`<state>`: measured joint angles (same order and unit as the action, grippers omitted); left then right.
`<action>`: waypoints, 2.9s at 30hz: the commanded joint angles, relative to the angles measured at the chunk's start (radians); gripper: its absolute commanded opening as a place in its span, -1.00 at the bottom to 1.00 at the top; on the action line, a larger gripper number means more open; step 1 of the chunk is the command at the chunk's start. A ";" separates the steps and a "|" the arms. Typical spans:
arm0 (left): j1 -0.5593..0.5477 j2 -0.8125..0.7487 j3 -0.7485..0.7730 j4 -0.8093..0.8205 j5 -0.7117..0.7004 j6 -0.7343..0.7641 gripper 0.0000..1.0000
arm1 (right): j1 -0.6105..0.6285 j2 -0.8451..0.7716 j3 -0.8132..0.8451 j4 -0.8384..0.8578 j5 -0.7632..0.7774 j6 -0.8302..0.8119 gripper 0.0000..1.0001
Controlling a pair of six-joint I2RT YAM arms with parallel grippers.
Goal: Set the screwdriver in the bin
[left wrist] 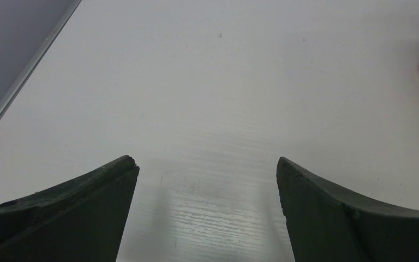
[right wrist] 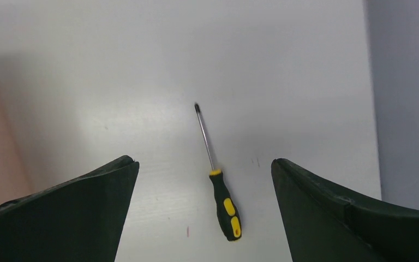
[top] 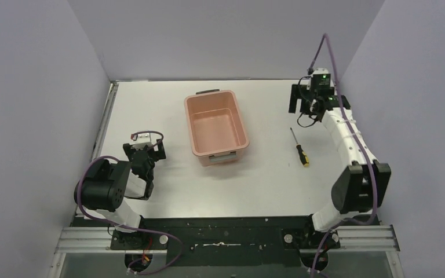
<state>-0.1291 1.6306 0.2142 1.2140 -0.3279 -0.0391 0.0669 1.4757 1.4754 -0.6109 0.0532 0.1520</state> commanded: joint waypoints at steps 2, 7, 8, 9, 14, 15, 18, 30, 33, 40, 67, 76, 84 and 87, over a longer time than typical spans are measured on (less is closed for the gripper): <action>0.008 -0.021 0.027 0.020 0.024 0.014 0.95 | -0.052 0.216 -0.068 -0.196 -0.022 -0.085 1.00; 0.007 -0.021 0.027 0.019 0.024 0.014 0.95 | -0.064 0.323 -0.210 -0.094 -0.045 -0.096 0.96; 0.007 -0.021 0.027 0.019 0.024 0.013 0.95 | -0.064 0.338 -0.234 -0.080 -0.046 -0.096 0.91; 0.007 -0.021 0.027 0.020 0.024 0.014 0.95 | -0.087 0.352 -0.253 -0.072 -0.046 -0.098 0.85; 0.008 -0.021 0.027 0.019 0.024 0.013 0.95 | -0.096 0.400 -0.307 -0.046 -0.036 -0.100 -0.02; 0.008 -0.020 0.027 0.020 0.025 0.014 0.95 | -0.096 0.406 -0.299 -0.049 -0.018 -0.105 -0.28; 0.007 -0.021 0.027 0.019 0.025 0.014 0.95 | -0.095 0.413 -0.204 -0.116 0.025 -0.139 -0.92; 0.009 -0.021 0.027 0.018 0.028 0.013 0.95 | -0.022 0.373 0.510 -0.586 0.010 0.019 -1.00; 0.009 -0.021 0.027 0.018 0.027 0.014 0.95 | 0.115 0.352 0.554 -0.524 -0.058 0.119 -1.00; 0.010 -0.021 0.028 0.016 0.030 0.013 0.95 | 0.522 0.395 0.587 -0.207 -0.150 0.290 -1.00; 0.012 -0.021 0.030 0.015 0.036 0.012 0.95 | 0.723 0.775 0.449 -0.173 0.199 0.342 0.04; 0.014 -0.021 0.030 0.014 0.036 0.013 0.95 | 0.744 0.681 0.647 -0.246 0.237 0.280 0.24; 0.013 -0.020 0.030 0.014 0.036 0.012 0.95 | 0.751 0.475 0.631 -0.191 0.233 0.215 1.00; 0.013 -0.021 0.030 0.015 0.036 0.012 0.95 | 0.726 0.363 0.509 -0.087 0.222 0.146 1.00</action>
<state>-0.1226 1.6306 0.2169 1.2068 -0.3092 -0.0391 0.8146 2.0079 2.0720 -0.8154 0.2493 0.3878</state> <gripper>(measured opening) 0.974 0.999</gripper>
